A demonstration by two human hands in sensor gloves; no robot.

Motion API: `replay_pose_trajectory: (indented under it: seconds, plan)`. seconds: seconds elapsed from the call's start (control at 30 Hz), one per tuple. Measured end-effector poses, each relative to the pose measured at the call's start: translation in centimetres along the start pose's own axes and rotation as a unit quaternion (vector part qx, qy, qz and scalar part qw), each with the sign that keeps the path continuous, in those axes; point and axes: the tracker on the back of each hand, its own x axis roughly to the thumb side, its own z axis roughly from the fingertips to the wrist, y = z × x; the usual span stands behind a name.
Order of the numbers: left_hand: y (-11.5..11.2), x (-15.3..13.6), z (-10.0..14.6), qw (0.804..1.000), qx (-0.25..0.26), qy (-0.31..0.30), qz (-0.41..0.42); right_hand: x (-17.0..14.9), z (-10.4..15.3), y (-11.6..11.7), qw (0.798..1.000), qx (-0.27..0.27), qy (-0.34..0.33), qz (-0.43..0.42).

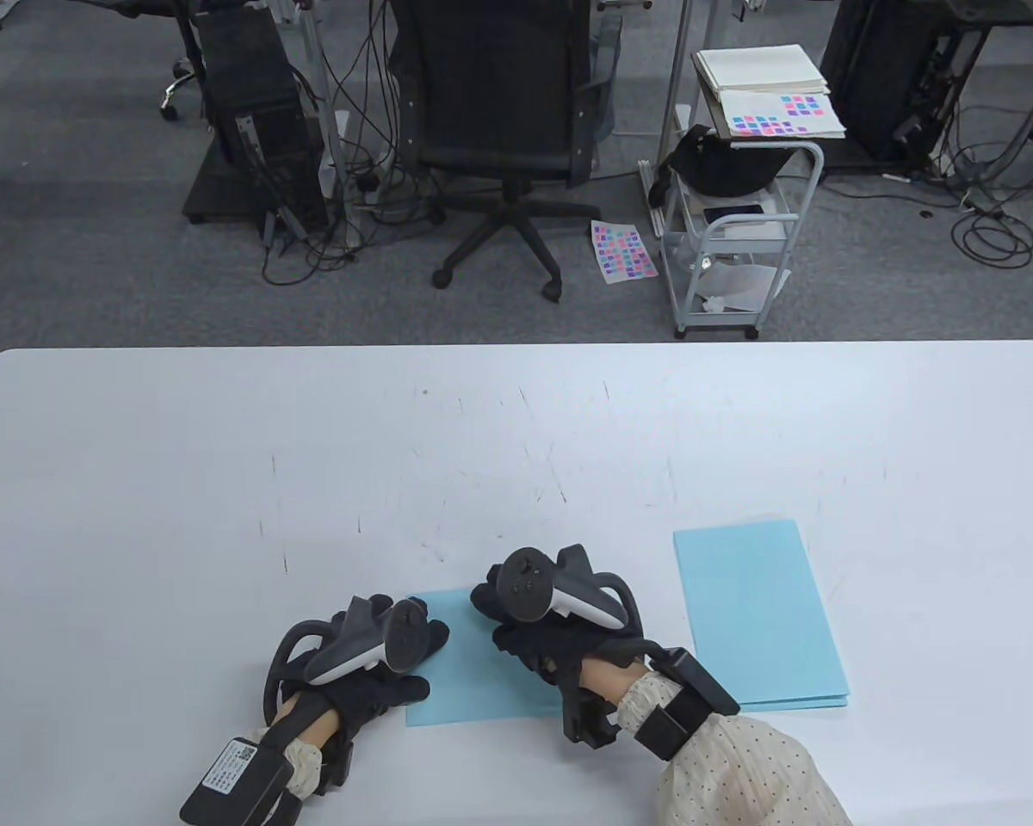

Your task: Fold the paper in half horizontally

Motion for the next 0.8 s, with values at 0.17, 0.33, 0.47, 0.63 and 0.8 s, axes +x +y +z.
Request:
replay_pose_trajectory:
  seconds: [0.17,0.33,0.47,0.63,0.8]
  plan:
    - [0.0,0.0,0.0,1.000,-0.001,-0.002,0.002,0.6,-0.7,2.0,0.998,0.019,0.003,0.052]
    - [0.0,0.0,0.0,1.000,-0.002,-0.003,0.003,0.2,-1.1,2.7,0.998,0.037,0.014,0.044]
    - [0.1,0.1,-0.1,1.000,-0.003,-0.004,0.005,-0.1,-1.4,2.8,0.998,0.057,0.024,0.013]
    - [0.1,0.1,-0.1,1.000,-0.002,-0.005,0.004,-0.3,-1.5,2.7,0.997,0.066,0.027,0.005]
    - [0.1,0.1,-0.1,1.000,-0.002,-0.002,-0.001,-0.7,-1.6,2.7,0.997,0.073,0.029,-0.003]
